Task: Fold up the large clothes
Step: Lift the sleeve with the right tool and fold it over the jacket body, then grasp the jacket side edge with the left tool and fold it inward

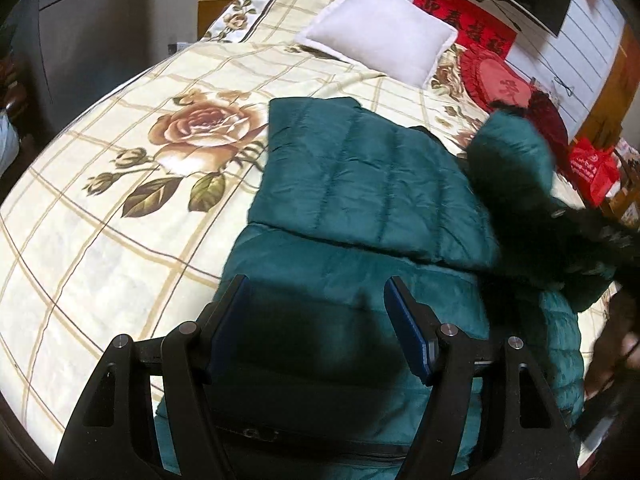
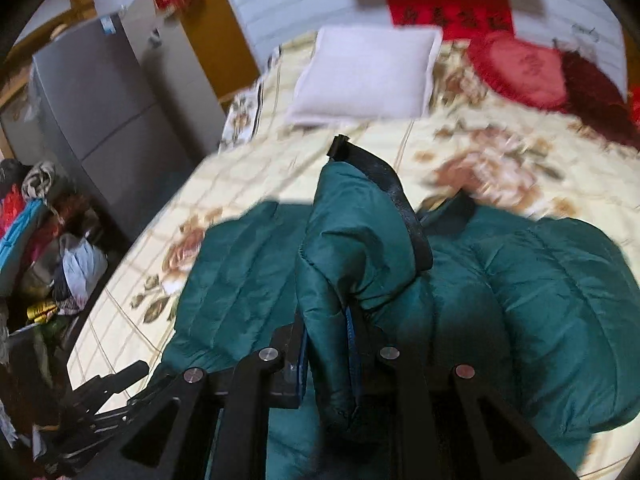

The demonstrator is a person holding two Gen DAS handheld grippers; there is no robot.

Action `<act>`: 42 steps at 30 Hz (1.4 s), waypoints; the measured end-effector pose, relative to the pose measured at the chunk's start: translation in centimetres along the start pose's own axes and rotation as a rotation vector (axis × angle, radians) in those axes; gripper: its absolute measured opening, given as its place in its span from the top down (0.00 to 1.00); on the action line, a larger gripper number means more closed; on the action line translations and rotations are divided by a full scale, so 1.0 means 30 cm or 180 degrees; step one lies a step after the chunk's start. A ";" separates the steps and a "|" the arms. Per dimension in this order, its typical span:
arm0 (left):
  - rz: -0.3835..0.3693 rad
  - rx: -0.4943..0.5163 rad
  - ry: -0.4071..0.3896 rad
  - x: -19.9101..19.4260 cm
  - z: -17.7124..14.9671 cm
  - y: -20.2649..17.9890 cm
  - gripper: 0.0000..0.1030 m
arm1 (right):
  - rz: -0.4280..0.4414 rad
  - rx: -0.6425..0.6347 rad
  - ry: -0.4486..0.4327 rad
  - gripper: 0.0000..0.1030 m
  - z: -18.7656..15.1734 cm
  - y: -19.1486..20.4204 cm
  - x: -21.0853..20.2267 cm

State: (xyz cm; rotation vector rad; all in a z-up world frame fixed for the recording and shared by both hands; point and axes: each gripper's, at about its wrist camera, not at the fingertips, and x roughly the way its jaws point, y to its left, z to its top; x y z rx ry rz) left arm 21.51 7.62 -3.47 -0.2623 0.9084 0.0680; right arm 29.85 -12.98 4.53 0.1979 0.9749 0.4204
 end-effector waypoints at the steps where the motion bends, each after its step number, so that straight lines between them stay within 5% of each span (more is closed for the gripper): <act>1: -0.0006 -0.0026 0.0008 0.000 0.000 0.009 0.33 | 0.0007 0.0008 0.0111 0.85 -0.008 0.015 0.045; 4: -0.0033 -0.0059 0.0024 -0.002 -0.001 0.020 0.33 | 0.0120 -0.0086 0.0183 0.72 -0.019 0.035 0.058; 6: -0.0050 -0.0047 0.0011 -0.007 0.000 0.014 0.33 | 0.0298 -0.0078 0.0152 0.34 -0.019 0.026 0.022; 7: -0.0061 -0.0047 0.0002 -0.008 0.001 0.012 0.33 | 0.0334 -0.0072 0.0128 0.31 -0.018 0.021 -0.003; 17: -0.0457 -0.0313 -0.0036 -0.034 0.017 -0.039 0.33 | 0.0135 0.0011 -0.0118 0.31 -0.019 -0.137 -0.272; 28: -0.0451 -0.0245 0.0011 0.093 0.121 -0.169 0.34 | -0.0205 0.0155 -0.0276 0.31 -0.069 -0.325 -0.447; 31: -0.0485 -0.0087 -0.0059 0.091 0.145 -0.201 0.76 | -0.0361 0.0199 -0.0425 0.31 -0.061 -0.376 -0.506; 35: -0.0368 0.0179 -0.0354 0.022 0.212 -0.211 0.86 | -0.0540 0.0351 -0.0545 0.31 -0.035 -0.438 -0.555; 42: -0.0114 -0.0009 -0.0426 0.040 0.274 -0.082 0.88 | -0.0540 0.0448 -0.0373 0.31 -0.022 -0.445 -0.427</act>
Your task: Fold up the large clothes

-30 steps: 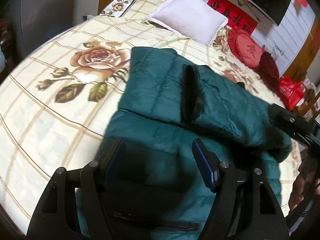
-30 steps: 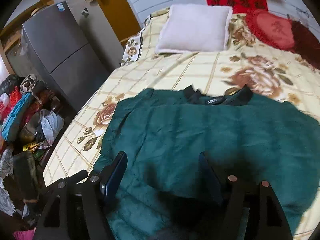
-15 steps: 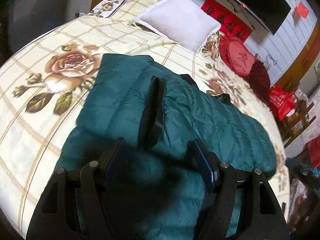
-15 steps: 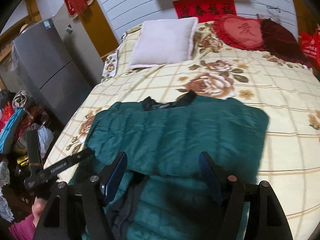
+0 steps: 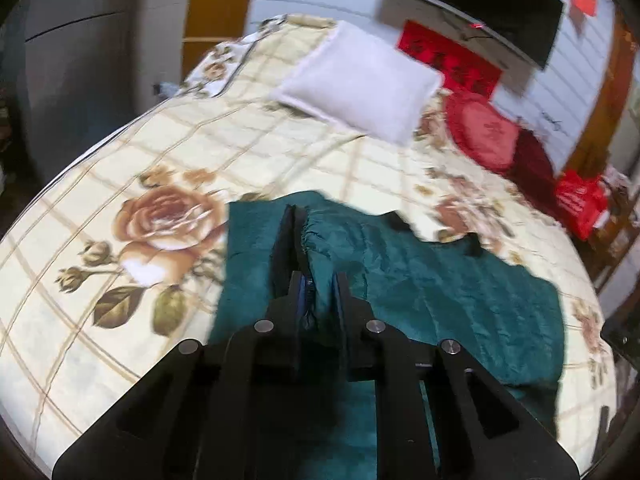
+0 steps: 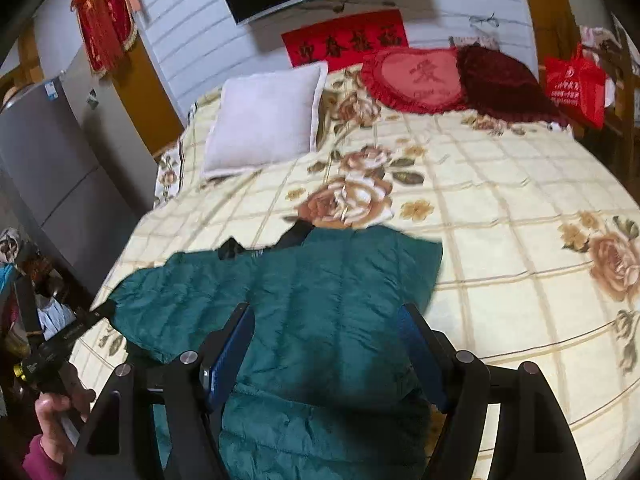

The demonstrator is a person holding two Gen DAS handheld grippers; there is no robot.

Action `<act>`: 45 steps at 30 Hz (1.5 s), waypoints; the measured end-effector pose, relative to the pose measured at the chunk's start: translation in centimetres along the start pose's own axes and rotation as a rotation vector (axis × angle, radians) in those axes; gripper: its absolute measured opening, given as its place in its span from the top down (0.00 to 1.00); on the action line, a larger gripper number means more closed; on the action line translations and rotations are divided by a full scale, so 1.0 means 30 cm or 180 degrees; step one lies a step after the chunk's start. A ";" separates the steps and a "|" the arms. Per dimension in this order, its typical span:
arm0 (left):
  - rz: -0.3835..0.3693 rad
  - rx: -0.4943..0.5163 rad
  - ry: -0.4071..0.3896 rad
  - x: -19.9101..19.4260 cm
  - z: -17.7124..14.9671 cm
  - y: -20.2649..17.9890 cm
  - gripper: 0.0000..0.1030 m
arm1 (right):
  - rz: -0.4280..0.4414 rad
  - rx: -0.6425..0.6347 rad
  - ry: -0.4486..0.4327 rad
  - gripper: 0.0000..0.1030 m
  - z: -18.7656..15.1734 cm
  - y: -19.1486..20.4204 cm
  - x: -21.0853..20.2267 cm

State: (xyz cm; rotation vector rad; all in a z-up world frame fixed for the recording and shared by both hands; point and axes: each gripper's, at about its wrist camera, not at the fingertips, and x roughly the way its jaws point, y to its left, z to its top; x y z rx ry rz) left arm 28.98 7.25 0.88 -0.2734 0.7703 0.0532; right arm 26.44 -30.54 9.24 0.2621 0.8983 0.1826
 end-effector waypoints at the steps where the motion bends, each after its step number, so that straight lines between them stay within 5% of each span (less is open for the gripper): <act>1: -0.0001 -0.0032 0.0085 0.029 -0.011 0.017 0.88 | -0.0032 -0.0076 0.0104 0.31 -0.008 0.026 0.053; 4: 0.0005 -0.0021 0.0228 0.080 -0.057 0.037 0.88 | -0.0131 -0.0258 0.0271 0.31 -0.034 0.075 0.176; 8: -0.0092 0.0002 0.0360 0.103 -0.078 0.029 0.82 | -0.0593 -0.0584 0.0497 0.30 -0.074 0.094 0.369; 12: -0.0062 0.0046 0.0326 0.047 -0.039 0.023 0.75 | -0.0602 -0.0490 0.0491 0.30 -0.060 0.073 0.357; 15: 0.0039 0.0120 0.0038 -0.019 -0.013 0.014 0.58 | -0.0421 -0.0361 0.0286 0.31 -0.035 0.083 0.261; 17: -0.0013 0.0084 -0.0078 -0.033 0.002 0.006 0.37 | -0.0354 -0.0367 0.0228 0.31 -0.011 0.114 0.237; 24: 0.0210 0.0255 0.0107 0.144 0.008 -0.070 0.36 | -0.0489 -0.0626 0.0203 0.30 0.035 0.241 0.335; 27: 0.0317 0.0287 0.0321 0.257 -0.008 -0.071 0.36 | -0.0536 -0.0564 0.0280 0.30 0.039 0.225 0.427; 32: 0.0298 0.0278 0.0289 0.309 -0.029 -0.071 0.33 | -0.0593 -0.0489 0.0313 0.21 0.015 0.155 0.528; 36: 0.0386 0.0417 0.0264 0.319 -0.042 -0.091 0.33 | -0.0681 -0.0463 0.0350 0.21 0.029 0.170 0.483; 41: 0.0354 0.0372 0.0249 0.322 -0.046 -0.082 0.32 | -0.0381 -0.0570 0.0112 0.21 -0.002 0.265 0.336; 45: 0.0353 0.0370 0.0245 0.323 -0.046 -0.081 0.32 | -0.0454 -0.0775 0.0245 0.21 -0.069 0.328 0.372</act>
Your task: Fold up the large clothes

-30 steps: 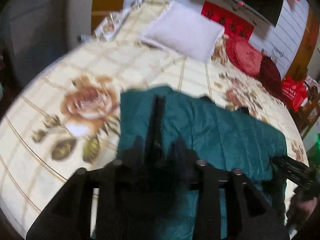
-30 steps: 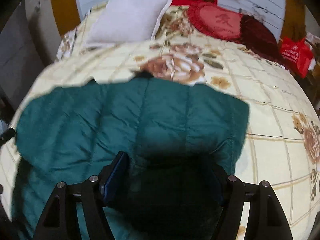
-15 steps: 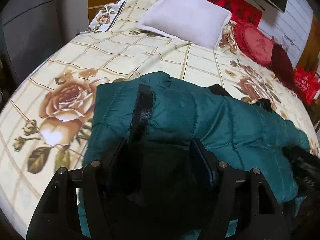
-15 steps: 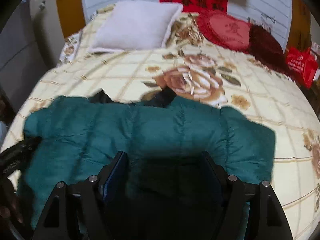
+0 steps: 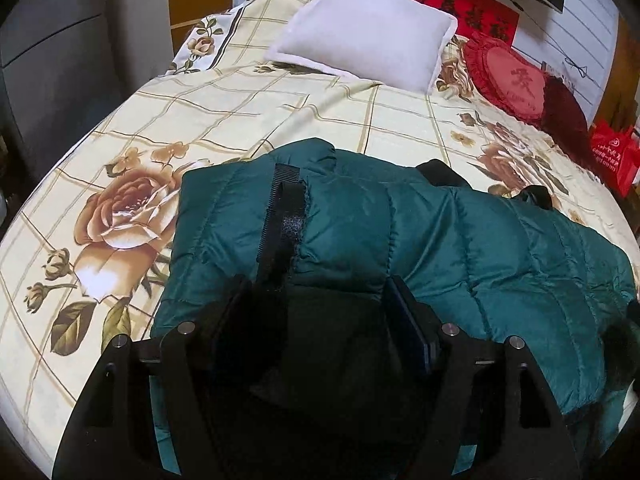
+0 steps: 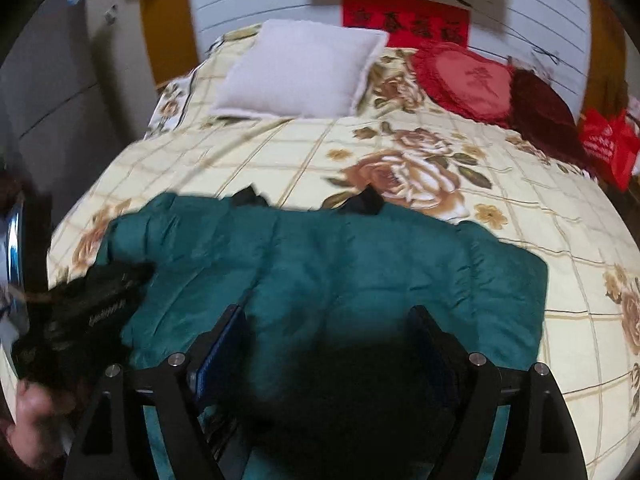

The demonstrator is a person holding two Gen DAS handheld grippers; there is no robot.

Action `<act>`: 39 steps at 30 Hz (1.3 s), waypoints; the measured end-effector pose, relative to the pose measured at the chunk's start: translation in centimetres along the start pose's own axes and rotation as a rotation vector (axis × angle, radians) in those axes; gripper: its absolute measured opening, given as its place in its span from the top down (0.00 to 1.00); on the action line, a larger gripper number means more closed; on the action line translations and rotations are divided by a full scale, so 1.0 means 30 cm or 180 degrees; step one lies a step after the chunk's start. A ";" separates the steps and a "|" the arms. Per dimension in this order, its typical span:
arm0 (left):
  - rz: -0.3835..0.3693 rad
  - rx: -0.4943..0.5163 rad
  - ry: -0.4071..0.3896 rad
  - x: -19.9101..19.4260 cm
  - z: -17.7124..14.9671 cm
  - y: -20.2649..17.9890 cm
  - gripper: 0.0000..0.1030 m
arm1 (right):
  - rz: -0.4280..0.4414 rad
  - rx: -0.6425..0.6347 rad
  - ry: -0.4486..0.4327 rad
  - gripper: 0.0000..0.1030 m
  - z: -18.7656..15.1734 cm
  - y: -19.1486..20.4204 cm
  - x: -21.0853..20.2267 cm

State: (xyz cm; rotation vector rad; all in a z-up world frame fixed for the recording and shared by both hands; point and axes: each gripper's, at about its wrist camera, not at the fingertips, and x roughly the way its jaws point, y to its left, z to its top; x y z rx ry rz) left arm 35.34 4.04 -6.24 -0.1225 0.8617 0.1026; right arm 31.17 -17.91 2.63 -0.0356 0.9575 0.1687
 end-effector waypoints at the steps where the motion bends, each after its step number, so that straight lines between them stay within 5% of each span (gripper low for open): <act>1: -0.0006 -0.0001 -0.0005 0.000 -0.001 0.000 0.31 | -0.0063 -0.0040 0.0114 0.21 -0.020 0.010 0.042; 7: 0.0014 0.0031 -0.0017 0.005 -0.004 -0.007 0.30 | 0.0053 -0.0001 0.0203 0.21 -0.045 -0.014 0.058; 12: 0.0012 0.0026 -0.0039 0.005 -0.008 -0.011 0.30 | 0.0057 0.0248 -0.0166 0.21 -0.045 -0.141 -0.101; 17: 0.0026 0.0004 -0.0033 0.006 -0.009 -0.011 0.28 | -0.0263 0.0274 0.0169 0.21 -0.083 -0.263 -0.023; 22: 0.0047 0.0065 -0.0051 0.011 -0.011 -0.036 0.20 | -0.0226 0.0412 0.0219 0.20 -0.129 -0.323 0.058; 34: 0.0029 0.0039 -0.0075 0.009 -0.010 -0.033 0.19 | -0.0220 0.0383 -0.0134 0.20 -0.098 -0.253 -0.121; 39: 0.0037 0.0041 -0.0083 0.006 -0.013 -0.032 0.19 | -0.0163 0.0290 0.0062 0.20 -0.097 -0.182 -0.028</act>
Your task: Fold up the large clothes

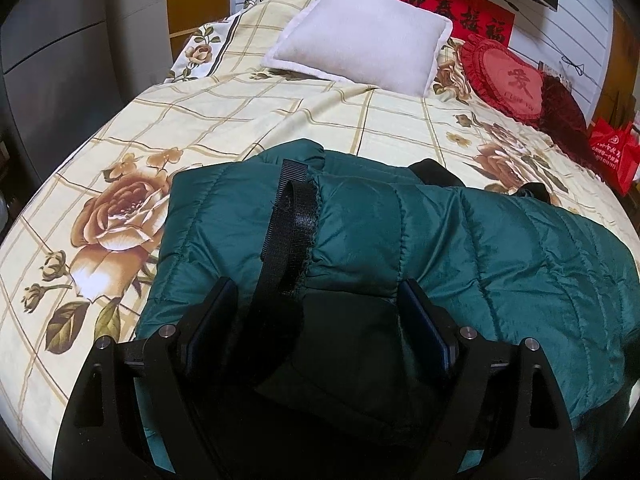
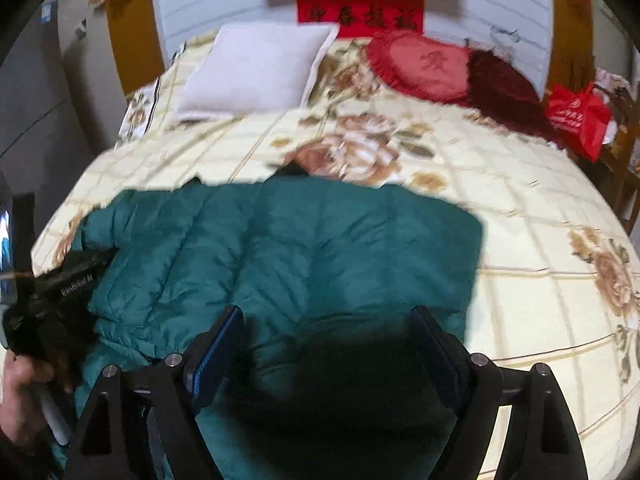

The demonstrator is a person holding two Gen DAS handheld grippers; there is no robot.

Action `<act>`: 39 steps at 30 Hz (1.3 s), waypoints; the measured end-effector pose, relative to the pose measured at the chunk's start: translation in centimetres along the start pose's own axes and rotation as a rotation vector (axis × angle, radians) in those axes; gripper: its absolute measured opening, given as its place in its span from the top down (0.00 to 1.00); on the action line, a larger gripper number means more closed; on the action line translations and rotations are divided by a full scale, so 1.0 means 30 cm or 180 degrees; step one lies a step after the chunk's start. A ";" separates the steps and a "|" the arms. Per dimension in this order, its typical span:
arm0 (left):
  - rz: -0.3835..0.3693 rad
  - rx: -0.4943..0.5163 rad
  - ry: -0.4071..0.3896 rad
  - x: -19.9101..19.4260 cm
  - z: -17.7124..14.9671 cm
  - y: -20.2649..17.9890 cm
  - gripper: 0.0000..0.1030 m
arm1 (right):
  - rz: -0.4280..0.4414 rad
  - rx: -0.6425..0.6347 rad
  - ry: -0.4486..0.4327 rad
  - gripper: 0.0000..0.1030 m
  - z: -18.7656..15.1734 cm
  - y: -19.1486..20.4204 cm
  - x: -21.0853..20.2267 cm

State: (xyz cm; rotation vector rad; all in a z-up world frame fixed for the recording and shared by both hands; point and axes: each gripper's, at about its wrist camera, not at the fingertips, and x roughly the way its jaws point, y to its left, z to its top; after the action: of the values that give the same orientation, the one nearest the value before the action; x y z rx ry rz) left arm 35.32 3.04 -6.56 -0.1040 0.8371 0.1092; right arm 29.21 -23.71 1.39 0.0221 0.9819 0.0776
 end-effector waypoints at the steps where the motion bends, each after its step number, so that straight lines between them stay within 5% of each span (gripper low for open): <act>1: 0.0004 0.0003 -0.0004 -0.001 0.001 0.000 0.19 | -0.0044 -0.0039 0.0026 0.20 -0.007 0.011 0.019; 8: 0.0015 0.0007 -0.0016 -0.007 0.002 0.000 0.18 | -0.0200 -0.0165 0.0094 0.16 -0.024 0.035 0.073; 20: -0.0181 -0.0013 0.0031 -0.118 -0.008 0.038 0.18 | 0.0025 0.0195 -0.0056 0.16 -0.038 -0.031 -0.102; 39: -0.0167 0.0033 0.0091 -0.389 -0.193 0.145 0.18 | -0.0009 0.0514 0.0127 0.16 -0.172 -0.117 -0.194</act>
State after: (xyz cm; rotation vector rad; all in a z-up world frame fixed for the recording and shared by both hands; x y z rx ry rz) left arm 22.70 5.92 -1.92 -0.1180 0.8627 0.0542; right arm 21.90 -27.74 3.17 0.1677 1.0262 -0.0040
